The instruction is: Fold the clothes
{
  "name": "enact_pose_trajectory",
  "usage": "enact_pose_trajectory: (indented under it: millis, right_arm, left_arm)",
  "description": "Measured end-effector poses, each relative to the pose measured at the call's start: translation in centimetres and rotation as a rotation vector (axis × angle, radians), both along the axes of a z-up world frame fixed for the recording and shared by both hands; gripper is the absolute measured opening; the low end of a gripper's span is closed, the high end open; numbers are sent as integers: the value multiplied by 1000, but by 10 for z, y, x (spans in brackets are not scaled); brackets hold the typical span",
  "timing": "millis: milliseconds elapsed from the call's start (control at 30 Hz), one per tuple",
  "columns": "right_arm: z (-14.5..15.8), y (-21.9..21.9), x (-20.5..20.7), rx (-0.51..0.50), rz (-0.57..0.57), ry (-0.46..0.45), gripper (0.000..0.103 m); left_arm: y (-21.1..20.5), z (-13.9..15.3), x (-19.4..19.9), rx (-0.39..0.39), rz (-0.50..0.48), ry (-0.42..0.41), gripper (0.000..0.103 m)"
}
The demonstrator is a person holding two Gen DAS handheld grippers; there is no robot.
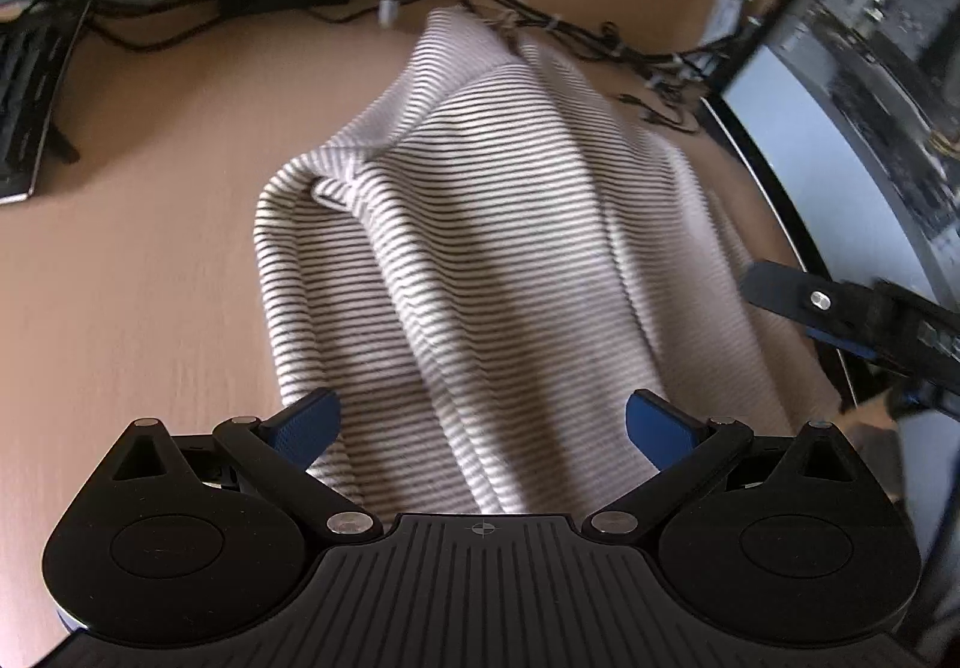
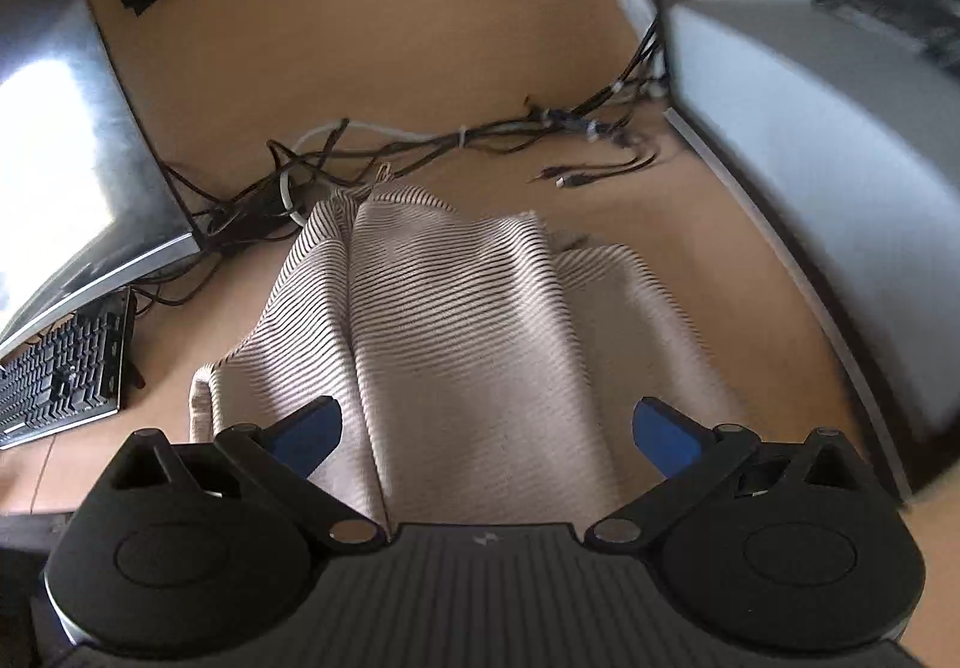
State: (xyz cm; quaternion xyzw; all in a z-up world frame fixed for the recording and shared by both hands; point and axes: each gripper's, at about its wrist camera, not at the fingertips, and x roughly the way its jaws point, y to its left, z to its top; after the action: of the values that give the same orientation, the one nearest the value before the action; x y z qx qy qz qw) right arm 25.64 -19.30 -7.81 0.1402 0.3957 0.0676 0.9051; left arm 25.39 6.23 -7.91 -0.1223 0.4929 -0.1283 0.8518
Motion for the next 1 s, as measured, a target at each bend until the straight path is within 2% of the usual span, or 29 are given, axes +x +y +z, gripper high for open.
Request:
enact_pose_trajectory:
  millis: [167,333,467,667,800,867,900,967,1000]
  right_arm:
    - [-21,1,30,81,21,75,103]
    - [-32,0,23,140,43,92,103]
    - [-33,-3,4,202,42,113,103]
    - [-33,-8,-43,309,56,171,103]
    - [-33,-7,-67,349,36,173,103]
    - [-33,-10,-71,369,8,162,103]
    - [-34,-11,-71,378,-8,161,103]
    - [-34,-12,-71,386,-28,162,103]
    - [-34,-12,-71,390,-36,162,103]
  left_arm:
    - [4,-4,3,-1,-13,-6,103]
    - [9,-7,-2,22,-76,-5,103]
    - [27,-6,-5,-45,-114,13,103]
    - [60,-1,-29,-83,-160,49,103]
    - [74,12,-47,-251,-217,28,103]
    - [68,9,-44,-230,-223,26,102]
    - [65,5,-42,-219,-220,37,100]
    - [60,-3,-37,-232,-214,60,74]
    - [59,-6,-35,-243,-211,67,74]
